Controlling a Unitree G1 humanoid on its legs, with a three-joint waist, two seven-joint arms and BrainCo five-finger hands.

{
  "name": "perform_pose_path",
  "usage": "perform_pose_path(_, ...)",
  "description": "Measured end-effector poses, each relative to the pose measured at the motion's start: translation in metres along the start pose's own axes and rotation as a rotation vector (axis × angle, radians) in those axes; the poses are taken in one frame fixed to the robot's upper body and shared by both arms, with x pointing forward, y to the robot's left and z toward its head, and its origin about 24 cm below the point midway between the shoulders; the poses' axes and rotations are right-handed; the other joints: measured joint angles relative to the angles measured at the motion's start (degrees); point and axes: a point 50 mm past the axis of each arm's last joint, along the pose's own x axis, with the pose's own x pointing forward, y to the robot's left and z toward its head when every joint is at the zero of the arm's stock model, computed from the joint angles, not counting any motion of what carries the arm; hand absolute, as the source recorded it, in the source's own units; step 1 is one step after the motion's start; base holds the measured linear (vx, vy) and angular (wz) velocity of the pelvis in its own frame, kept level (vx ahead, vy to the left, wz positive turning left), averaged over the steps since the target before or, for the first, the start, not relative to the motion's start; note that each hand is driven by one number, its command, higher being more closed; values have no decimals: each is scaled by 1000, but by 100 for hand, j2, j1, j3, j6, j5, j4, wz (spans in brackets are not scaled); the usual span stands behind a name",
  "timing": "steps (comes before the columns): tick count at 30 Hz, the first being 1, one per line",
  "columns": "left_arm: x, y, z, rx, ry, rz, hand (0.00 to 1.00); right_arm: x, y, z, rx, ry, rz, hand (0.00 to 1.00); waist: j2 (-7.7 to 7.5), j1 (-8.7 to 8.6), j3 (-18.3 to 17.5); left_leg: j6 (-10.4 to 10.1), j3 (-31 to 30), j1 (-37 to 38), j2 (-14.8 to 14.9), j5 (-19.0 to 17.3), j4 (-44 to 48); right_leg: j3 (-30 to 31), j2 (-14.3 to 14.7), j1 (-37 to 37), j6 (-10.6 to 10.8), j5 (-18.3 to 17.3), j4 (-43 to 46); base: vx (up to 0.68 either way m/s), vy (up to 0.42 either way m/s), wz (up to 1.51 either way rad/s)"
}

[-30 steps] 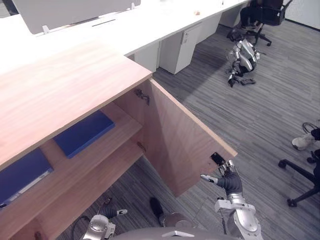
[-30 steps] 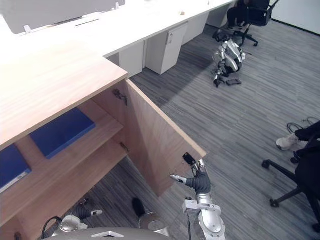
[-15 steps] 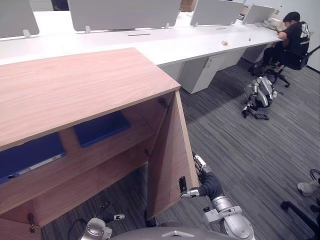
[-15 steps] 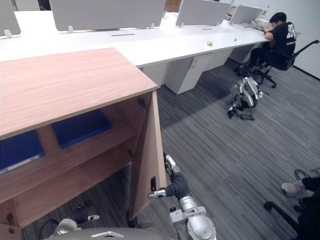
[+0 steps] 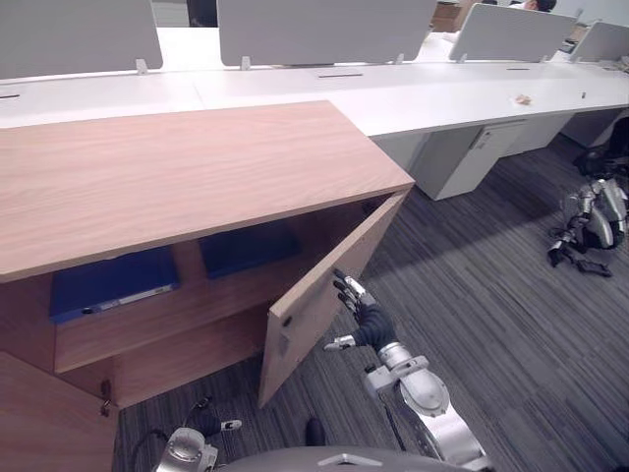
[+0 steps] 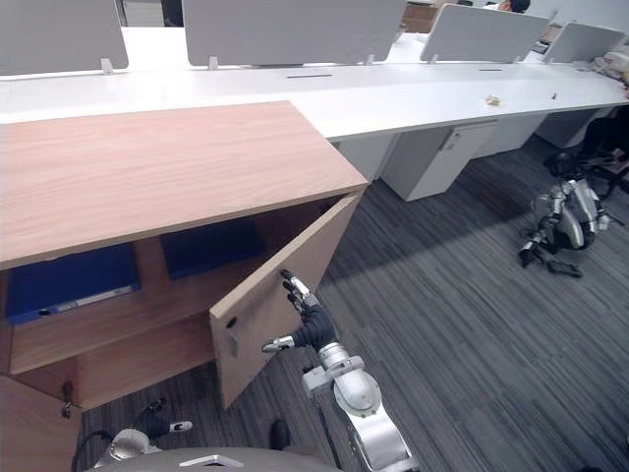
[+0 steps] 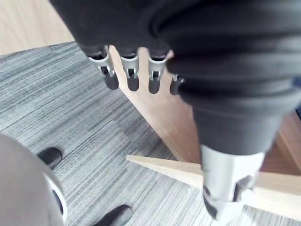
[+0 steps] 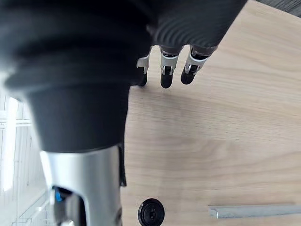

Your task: Walk over to the cabinet, pick up the folder, carry it to the office cabinet, place the folder inside the office cabinet, then close the office cabinet door

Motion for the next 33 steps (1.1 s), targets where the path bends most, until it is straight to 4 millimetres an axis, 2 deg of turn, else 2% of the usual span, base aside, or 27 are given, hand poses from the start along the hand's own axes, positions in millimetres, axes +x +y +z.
perform_pose_path(4, 0, 0, 0, -22, 4, 4, 0, 10, 3, -1, 32, -4, 4, 0, 31, 21, 6, 10, -147, -57, -8, 27, -6, -148, -28, 18, 24, -26, -1, -29, -25, 21)
perform_pose_path(11, 0, 1, -1, -61, 11, 16, 0, 33, -6, -2, 8, 4, -37, 0, 56, 100, 21, 45, -514, -269, -85, 183, -79, -490, -131, -23, 77, -49, -2, -41, -24, 28)
perform_pose_path(15, 0, 1, 4, -104, -7, 29, 0, 46, -21, -4, -22, 23, -88, 0, 136, 246, 79, 70, -757, -481, -149, 293, -113, -664, -179, -117, 96, -63, -1, -45, -21, 34)
perform_pose_path(18, 1, 1, 10, -123, -27, 37, 0, 55, -38, -2, -58, 29, -159, 0, 193, 292, 216, 97, -1002, -599, -218, 406, -167, -919, -258, -127, 121, -79, -1, -44, -14, 42)
perform_pose_path(19, 1, 2, 12, -149, -34, 44, 0, 59, -44, 0, -65, 31, -179, 0, 275, 335, 300, 107, -1075, -599, -253, 488, -285, -969, -283, -138, 128, -82, -1, -41, -4, 38)
perform_pose_path(22, 0, 4, 13, -157, -42, 55, 0, 60, -50, 2, -78, 23, -210, 0, 340, 371, 358, 110, -1147, -644, -263, 545, -342, -1055, -296, -201, 143, -88, 0, 0, -12, 18)
perform_pose_path(27, 0, 6, 13, -180, -44, 62, 0, 59, -65, -3, -114, 57, -277, 0, 332, 374, 367, 97, -1364, -677, -281, 651, -442, -1249, -291, -182, 157, -85, 1, 40, -13, 21)
perform_pose_path(33, 0, 6, 12, -181, -44, 62, 0, 50, -64, -19, -112, 114, -297, 0, 330, 369, 368, 105, -1413, -581, -283, 668, -486, -1247, -302, -81, 156, -86, 1, -13, 1, 5)
